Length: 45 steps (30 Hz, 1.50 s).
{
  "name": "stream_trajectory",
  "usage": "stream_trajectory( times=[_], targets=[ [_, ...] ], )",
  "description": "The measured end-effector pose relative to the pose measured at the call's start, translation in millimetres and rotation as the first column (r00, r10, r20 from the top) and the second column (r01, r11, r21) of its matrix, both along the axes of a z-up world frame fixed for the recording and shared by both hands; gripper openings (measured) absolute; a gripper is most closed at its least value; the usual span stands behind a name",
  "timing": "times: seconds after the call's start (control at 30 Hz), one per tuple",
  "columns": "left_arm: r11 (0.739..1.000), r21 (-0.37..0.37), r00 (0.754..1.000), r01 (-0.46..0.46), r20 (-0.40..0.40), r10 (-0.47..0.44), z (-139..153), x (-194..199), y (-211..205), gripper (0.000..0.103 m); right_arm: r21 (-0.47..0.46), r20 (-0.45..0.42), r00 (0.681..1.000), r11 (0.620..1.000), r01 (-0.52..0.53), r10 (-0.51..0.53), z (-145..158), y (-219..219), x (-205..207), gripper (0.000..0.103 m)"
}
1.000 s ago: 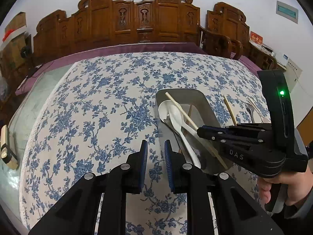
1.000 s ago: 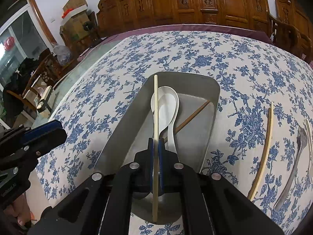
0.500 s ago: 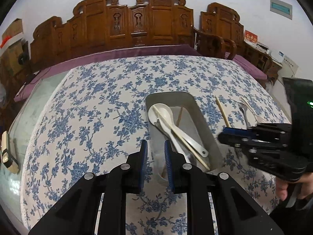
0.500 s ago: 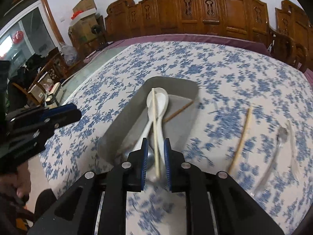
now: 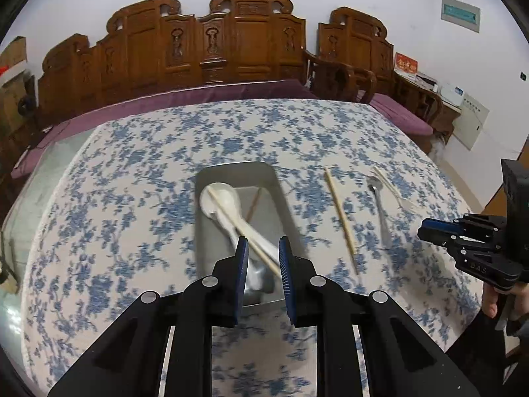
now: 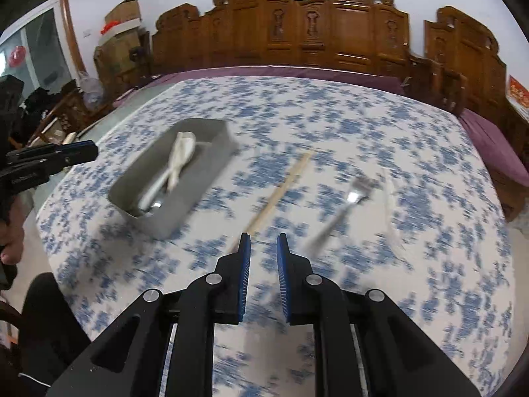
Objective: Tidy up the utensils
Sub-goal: 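Grasp the white plastic fork with the right gripper while the left grasps a dark chopstick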
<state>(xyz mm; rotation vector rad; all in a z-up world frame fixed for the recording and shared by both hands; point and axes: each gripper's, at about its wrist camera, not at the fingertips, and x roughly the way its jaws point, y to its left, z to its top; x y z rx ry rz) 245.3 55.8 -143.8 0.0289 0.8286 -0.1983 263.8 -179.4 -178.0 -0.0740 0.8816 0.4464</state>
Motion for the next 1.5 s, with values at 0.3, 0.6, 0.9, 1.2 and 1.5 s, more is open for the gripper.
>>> stream_trajectory(
  times=[0.3,0.6,0.9,1.2,1.5],
  targets=[
    [0.998,-0.002,0.998,0.061,-0.033,-0.061,-15.5,1.3,-54.0,0.018,-0.036,-0.007,0.997,0.996,0.076,-0.076,-21.7,-52.5,10.7,0.026],
    [0.995,0.004,0.991,0.104,-0.083,-0.104,-42.2,6.0,-92.7,0.018,-0.081,-0.049,0.988,0.987,0.141,-0.146,-54.9,-79.8,41.0,0.027],
    [0.991,0.019,0.985,0.131,-0.117,-0.128,-59.8,8.7,-111.8,0.018,-0.083,-0.066,0.979,0.979,0.188,-0.194,-63.3,-94.5,88.9,0.027],
    [0.988,0.044,0.978,0.150,-0.154,-0.142,-76.0,11.0,-127.2,0.018,-0.149,-0.104,0.988,0.984,0.098,-0.115,-78.7,-82.4,94.7,0.005],
    [0.986,0.074,0.972,0.152,-0.192,-0.136,-94.2,20.6,-139.4,0.018,-0.084,-0.068,0.998,0.996,-0.002,-0.004,-59.3,-81.6,45.9,0.004]
  ],
)
